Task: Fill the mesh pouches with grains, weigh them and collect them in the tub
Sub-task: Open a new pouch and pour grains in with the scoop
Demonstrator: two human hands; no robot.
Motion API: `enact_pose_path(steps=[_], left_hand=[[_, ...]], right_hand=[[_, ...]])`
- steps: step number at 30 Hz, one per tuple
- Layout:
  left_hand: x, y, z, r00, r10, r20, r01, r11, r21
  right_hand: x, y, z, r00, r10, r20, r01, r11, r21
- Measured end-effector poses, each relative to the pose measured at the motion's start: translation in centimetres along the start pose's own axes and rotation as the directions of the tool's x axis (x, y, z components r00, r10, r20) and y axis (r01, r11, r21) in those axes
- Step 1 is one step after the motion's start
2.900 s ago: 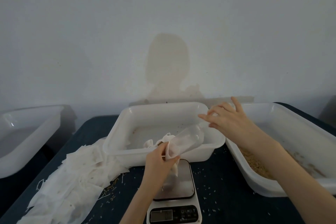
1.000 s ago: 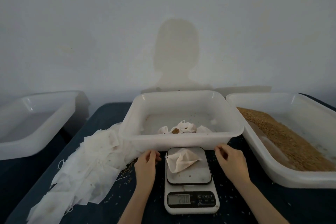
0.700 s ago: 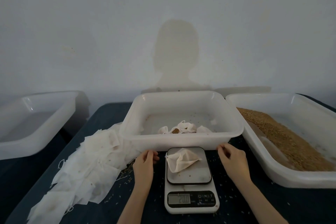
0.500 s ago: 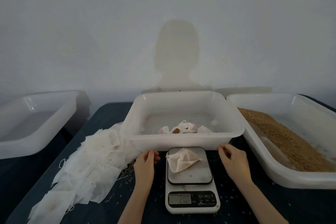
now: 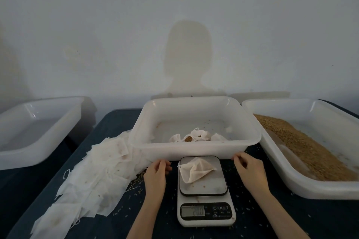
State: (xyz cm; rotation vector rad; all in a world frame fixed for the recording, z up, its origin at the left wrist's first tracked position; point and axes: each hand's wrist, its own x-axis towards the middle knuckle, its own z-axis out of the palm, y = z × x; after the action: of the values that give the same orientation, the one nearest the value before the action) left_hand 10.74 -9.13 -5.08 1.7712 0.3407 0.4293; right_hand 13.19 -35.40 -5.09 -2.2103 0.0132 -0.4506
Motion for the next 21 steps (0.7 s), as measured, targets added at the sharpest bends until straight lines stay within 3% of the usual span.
enact_pose_path(steps=[4,9,12,14,16,21], left_hand=[[0.1,-0.1,0.0,1.0,-0.006,0.0,0.006,1.0,0.002],[0.1,-0.2,0.1,1.0,-0.016,0.004,0.016,1.0,-0.01],[0.0,-0.2,0.0,1.0,-0.02,0.003,0.02,1.0,-0.017],[0.0,-0.2,-0.1,1.0,-0.017,0.002,0.017,1.0,-0.019],[-0.1,-0.2,-0.1,1.0,-0.015,0.002,0.015,1.0,-0.013],[0.0,-0.1,-0.1,1.0,-0.018,0.004,0.018,1.0,-0.019]], right_hand=[[-0.2,-1.2,-0.2,0.996,-0.083,0.012,0.083,0.996,0.026],[-1.5,-5.6,0.2,0.923,-0.383,-0.032,0.383,0.924,0.003],[-1.9,-8.6,0.9,0.812,-0.544,0.212,0.555,0.832,0.008],[-1.9,-9.7,1.5,0.744,-0.542,0.39,0.604,0.795,-0.047],[-1.9,-10.2,2.2,0.707,-0.521,0.478,0.65,0.745,-0.15],[-1.3,-10.9,2.8,0.752,-0.462,0.469,0.614,0.751,-0.245]])
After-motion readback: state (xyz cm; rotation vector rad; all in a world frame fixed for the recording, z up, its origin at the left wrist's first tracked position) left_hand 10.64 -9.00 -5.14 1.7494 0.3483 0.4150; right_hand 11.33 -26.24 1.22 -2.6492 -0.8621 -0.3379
